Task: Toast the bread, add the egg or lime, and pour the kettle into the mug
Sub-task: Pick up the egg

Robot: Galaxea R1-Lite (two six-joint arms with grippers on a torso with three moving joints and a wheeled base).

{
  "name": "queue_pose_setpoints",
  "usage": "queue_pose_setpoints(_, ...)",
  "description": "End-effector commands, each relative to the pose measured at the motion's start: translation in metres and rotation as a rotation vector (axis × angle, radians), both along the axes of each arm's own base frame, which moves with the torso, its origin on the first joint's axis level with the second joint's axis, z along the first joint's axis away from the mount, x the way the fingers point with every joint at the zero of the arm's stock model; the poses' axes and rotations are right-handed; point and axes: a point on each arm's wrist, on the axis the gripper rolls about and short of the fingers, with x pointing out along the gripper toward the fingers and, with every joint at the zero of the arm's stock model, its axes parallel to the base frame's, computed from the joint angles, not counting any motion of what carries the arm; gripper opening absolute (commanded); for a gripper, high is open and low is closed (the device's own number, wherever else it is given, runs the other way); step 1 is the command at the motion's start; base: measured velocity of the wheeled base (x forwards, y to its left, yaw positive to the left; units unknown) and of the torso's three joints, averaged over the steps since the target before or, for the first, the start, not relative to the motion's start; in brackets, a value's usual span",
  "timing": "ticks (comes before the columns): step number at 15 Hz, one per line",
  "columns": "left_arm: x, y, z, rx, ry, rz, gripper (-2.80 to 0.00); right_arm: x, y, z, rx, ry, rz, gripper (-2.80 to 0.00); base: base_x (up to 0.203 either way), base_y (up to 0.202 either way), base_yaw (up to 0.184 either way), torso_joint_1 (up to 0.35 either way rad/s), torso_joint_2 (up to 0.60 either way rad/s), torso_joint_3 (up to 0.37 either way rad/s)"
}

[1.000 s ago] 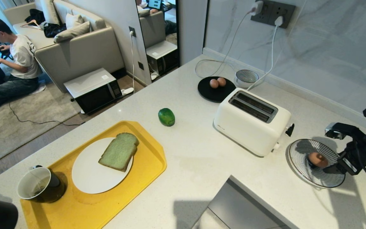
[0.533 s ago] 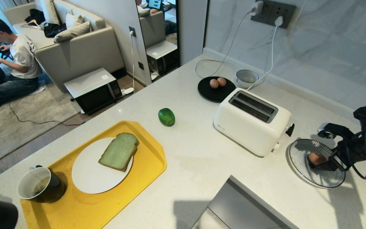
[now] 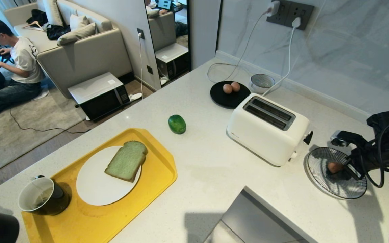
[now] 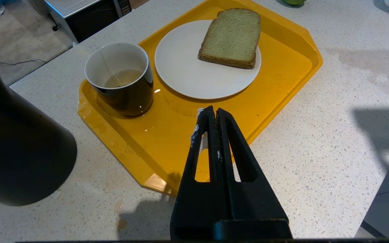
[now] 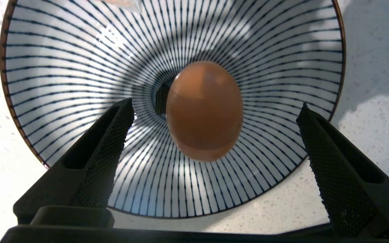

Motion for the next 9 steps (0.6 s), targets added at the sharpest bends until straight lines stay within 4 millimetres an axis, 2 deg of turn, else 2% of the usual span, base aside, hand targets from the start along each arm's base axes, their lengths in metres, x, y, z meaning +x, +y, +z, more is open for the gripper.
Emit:
queue_pose_setpoints(1, 0.0001, 0.0, 0.0, 0.0, 0.002, 0.0, -2.8, 0.0038, 0.0011, -0.0023, -0.001, 0.002, 0.011, 0.0, 0.0, 0.0, 0.0, 0.0, 0.0, 0.0)
queue_pose_setpoints(9, 0.0001, 0.0, 0.0, 0.0, 0.002, 0.0, -2.8, 0.0109, -0.0011, -0.0075, 0.0, 0.007, 0.009, 0.0, 0.0, 0.0, 0.0, 0.0, 0.0, 0.0)
